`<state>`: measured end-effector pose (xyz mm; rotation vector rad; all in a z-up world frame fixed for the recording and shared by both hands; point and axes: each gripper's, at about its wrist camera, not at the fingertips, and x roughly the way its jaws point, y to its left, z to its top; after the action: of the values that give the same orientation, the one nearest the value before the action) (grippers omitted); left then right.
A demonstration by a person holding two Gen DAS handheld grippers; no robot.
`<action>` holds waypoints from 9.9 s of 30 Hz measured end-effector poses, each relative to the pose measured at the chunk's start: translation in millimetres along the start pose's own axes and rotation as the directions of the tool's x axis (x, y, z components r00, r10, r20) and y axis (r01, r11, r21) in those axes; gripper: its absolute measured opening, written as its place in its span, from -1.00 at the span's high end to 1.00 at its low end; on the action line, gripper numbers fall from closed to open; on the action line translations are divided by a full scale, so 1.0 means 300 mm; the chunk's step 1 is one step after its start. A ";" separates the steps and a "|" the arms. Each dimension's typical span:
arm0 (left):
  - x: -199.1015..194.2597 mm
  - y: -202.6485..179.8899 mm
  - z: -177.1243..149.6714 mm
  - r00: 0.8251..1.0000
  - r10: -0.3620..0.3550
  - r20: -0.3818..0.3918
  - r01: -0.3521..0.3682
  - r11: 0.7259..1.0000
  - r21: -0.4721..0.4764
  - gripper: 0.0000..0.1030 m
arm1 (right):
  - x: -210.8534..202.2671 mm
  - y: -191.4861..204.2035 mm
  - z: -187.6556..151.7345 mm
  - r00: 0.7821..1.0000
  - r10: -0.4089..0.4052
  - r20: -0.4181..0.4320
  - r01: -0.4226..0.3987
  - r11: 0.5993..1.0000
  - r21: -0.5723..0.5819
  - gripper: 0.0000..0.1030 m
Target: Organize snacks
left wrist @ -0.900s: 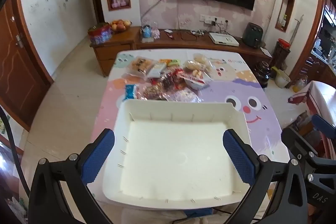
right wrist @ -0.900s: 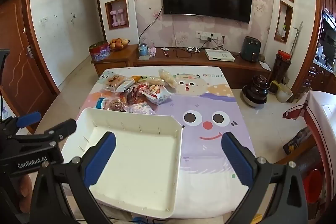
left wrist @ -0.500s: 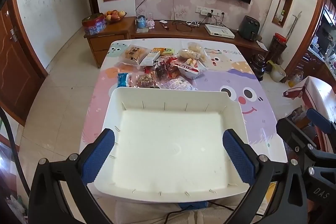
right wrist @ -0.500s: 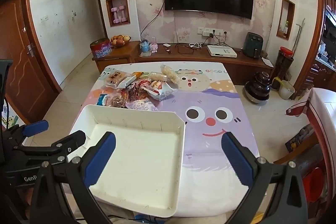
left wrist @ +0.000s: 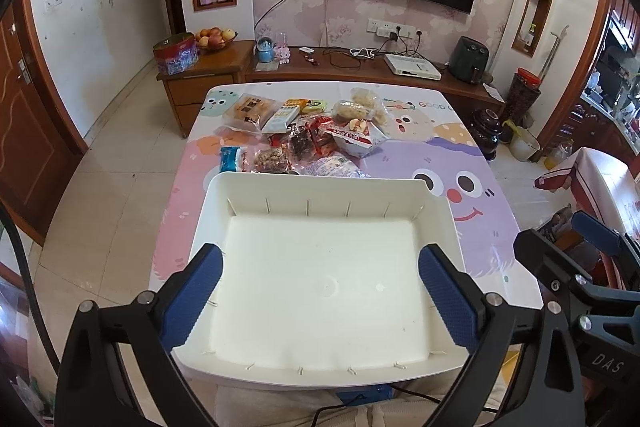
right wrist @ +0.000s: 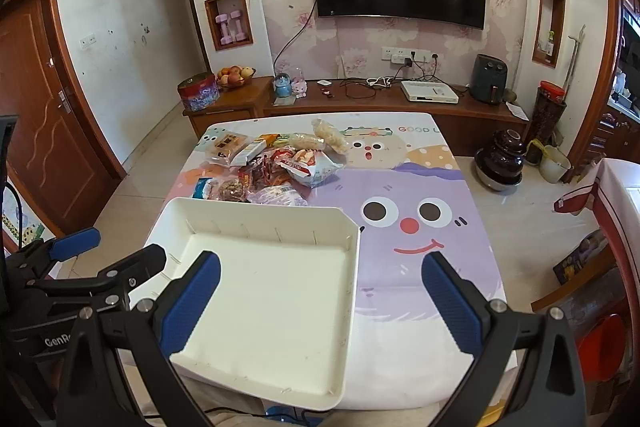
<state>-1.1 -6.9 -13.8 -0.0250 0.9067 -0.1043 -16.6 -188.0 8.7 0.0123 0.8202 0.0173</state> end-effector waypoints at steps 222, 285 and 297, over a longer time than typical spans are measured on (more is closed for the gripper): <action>0.130 0.001 -0.095 0.991 -0.126 -0.034 0.125 0.992 -0.003 -0.65 | -0.006 0.002 -0.115 0.996 0.025 0.080 -0.025 1.000 -0.002 -0.21; 1.234 0.520 0.396 0.829 0.050 -0.558 -0.064 0.998 -0.005 0.13 | 1.260 -0.043 0.349 0.746 0.063 -0.663 -0.076 0.997 0.010 -0.30; 1.045 0.473 0.460 0.905 0.097 -0.414 -0.116 0.993 -0.021 0.50 | 1.146 -0.057 0.354 0.821 0.042 -0.570 -0.049 0.999 0.003 -0.11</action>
<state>310.6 99.5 -184.0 0.0054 1.3326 0.0153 295.8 -198.5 -170.5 0.0157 1.4262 0.0742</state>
